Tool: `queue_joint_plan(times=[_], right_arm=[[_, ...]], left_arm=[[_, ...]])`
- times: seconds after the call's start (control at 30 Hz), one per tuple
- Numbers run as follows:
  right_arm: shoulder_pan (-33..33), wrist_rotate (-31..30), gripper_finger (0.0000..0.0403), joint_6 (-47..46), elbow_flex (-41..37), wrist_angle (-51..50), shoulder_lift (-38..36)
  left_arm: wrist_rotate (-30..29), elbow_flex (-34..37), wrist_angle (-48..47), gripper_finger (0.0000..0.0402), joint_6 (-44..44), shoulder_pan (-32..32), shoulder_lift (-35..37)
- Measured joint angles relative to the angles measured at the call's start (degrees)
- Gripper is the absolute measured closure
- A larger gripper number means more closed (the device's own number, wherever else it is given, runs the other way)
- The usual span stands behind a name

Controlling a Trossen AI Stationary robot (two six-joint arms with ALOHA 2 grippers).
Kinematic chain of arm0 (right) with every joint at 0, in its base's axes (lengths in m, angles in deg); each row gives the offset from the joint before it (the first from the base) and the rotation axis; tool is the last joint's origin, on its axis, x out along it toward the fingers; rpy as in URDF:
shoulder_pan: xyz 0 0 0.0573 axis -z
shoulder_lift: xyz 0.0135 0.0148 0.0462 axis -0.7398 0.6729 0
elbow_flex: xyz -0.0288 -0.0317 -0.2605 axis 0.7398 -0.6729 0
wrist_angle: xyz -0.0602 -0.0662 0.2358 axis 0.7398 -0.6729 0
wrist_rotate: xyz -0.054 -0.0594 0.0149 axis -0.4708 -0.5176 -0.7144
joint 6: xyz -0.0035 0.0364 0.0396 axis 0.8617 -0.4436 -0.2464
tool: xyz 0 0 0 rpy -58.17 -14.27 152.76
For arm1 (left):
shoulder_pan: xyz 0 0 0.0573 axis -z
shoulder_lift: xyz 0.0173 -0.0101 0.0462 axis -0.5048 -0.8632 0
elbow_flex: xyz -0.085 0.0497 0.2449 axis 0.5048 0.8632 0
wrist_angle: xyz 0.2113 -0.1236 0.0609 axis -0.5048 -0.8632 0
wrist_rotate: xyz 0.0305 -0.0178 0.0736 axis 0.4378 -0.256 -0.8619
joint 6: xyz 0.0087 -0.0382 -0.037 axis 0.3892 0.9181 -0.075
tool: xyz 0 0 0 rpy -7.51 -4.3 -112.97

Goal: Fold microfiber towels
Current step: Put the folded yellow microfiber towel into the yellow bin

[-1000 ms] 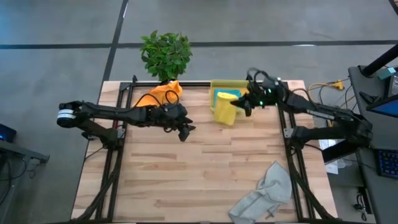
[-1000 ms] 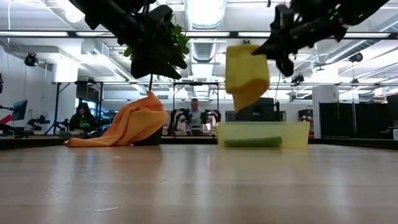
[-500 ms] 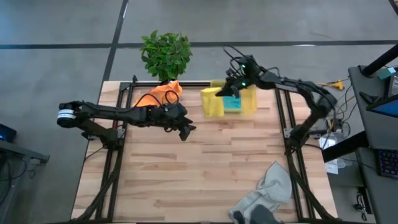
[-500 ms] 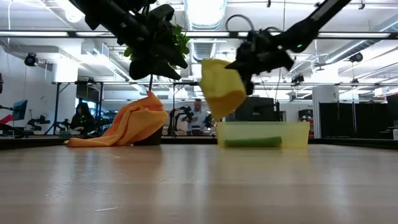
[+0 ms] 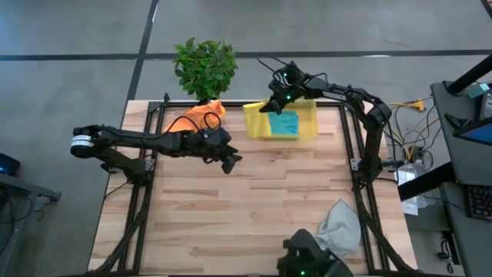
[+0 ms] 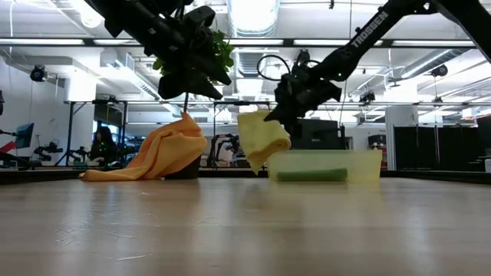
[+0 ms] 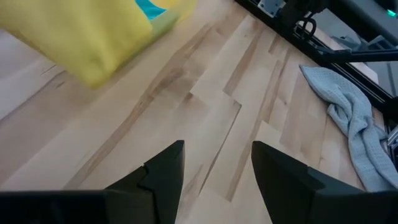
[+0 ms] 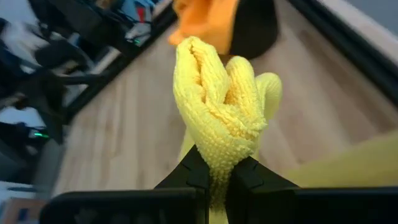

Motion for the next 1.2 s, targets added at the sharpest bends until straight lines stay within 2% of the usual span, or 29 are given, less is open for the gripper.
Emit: queue_joint_plan(times=[0.37,0.83,1.2], right_arm=[[2.53,-11.18,0.0388,9.64,-0.92,-9.45,-2.57],[2.38,-23.17,0.0388,19.28,-2.52,-9.92,-2.61],[1.82,-26.24,0.0388,21.88,-5.2,-9.69,-2.47]], left_arm=[[-0.39,0.11,-0.01,0.0228,-0.04,0.0,0.0],[-0.39,0.5,-0.02,0.0228,1.11,0.0,0.0],[-0.42,0.98,0.02,0.0228,1.51,0.02,0.0]])
